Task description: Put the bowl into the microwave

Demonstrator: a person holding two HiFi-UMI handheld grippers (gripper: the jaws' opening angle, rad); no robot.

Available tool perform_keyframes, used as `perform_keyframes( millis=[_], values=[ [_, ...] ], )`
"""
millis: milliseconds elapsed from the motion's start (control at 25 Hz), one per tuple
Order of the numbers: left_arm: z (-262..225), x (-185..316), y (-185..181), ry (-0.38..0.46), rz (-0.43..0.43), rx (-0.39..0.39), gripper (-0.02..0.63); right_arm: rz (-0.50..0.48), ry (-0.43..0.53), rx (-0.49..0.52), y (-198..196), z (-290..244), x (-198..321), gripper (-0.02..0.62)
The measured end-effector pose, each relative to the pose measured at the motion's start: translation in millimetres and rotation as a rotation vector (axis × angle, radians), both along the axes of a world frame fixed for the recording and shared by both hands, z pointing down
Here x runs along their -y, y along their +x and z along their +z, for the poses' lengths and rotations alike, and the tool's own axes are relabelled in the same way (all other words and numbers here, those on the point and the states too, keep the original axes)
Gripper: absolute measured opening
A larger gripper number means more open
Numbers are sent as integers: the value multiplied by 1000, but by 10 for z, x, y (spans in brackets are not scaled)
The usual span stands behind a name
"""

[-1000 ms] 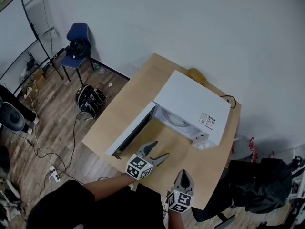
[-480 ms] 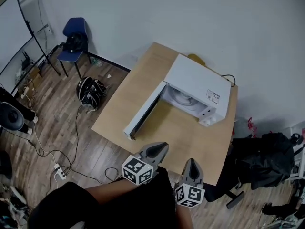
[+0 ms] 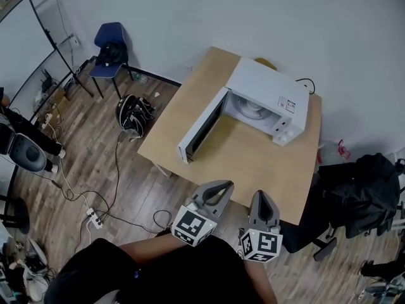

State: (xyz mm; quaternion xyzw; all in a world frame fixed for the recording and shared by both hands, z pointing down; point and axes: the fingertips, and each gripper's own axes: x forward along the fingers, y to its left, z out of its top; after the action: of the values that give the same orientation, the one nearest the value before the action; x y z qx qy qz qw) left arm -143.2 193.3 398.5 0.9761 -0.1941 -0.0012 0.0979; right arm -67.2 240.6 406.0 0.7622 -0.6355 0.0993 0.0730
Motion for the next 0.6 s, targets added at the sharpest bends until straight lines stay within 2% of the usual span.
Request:
perform_keyframes(
  millis=[160,400,600],
  values=[
    [-11,-442,-77,-30,-53,20,17,-23,1,-22,-96,-71,-455,60],
    [-8,-1146,-19,-13,-116,8,18,-25,7,-44,6,-15,-1200,60],
    [127,-1787,-38,-12,-120,44,17,-21,8,-37,-75,133,-1822,60]
  ],
)
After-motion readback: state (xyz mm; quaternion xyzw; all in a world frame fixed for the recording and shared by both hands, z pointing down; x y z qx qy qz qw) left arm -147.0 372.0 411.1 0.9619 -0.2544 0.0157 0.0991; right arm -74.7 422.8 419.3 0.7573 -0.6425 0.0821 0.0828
